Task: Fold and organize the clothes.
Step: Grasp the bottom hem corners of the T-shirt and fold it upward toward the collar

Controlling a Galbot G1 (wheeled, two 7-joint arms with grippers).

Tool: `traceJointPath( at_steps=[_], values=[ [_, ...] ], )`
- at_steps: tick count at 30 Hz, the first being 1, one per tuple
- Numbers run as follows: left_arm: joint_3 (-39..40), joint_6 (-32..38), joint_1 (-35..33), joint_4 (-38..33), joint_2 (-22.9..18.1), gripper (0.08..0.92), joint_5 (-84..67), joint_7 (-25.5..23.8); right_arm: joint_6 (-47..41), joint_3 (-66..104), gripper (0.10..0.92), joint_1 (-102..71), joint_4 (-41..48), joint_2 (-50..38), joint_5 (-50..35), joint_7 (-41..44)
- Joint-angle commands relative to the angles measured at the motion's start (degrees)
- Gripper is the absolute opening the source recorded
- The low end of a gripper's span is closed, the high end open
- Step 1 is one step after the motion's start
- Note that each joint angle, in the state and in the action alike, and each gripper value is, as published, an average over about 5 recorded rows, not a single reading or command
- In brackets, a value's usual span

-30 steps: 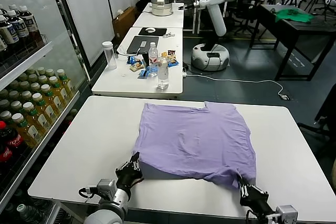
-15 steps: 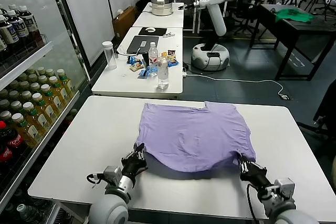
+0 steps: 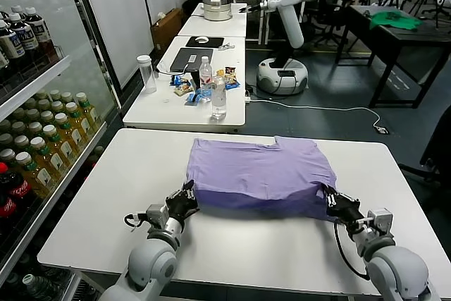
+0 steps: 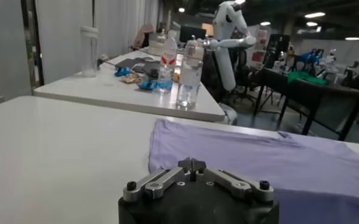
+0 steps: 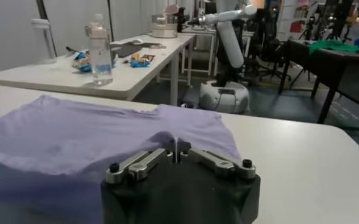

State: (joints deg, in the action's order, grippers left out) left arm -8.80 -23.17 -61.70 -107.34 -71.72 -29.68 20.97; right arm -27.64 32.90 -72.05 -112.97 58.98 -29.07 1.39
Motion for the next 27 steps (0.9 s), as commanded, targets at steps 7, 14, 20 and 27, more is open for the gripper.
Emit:
traceJointPath(
  at_steps=[7, 14, 20, 27],
  values=[
    [1.2, -0.1, 4.6, 4.8, -0.6, 0.125, 4.2, -0.3, -0.8, -2.3, 0.147, 3.8, 3.6, 0.0, 5.3, 1.7],
    [0.9, -0.1, 2.6, 3.2, -1.0, 0.316, 5.2, -0.2, 6.5, -1.6, 0.334, 1.6, 1.7, 0.7, 8.5, 0.9],
    [0.2, 0.0, -2.0, -0.5, -1.4, 0.489, 6.0, 0.2, 8.4, 0.9, 0.506, -2.8, -1.4, 1.1, 9.5, 0.3],
    [0.7, -0.6, -3.9, 0.1, -2.0, 0.689, 5.7, 0.6, 4.6, 4.4, 0.697, -9.4, -4.5, 2.2, 9.9, -1.4]
  ],
)
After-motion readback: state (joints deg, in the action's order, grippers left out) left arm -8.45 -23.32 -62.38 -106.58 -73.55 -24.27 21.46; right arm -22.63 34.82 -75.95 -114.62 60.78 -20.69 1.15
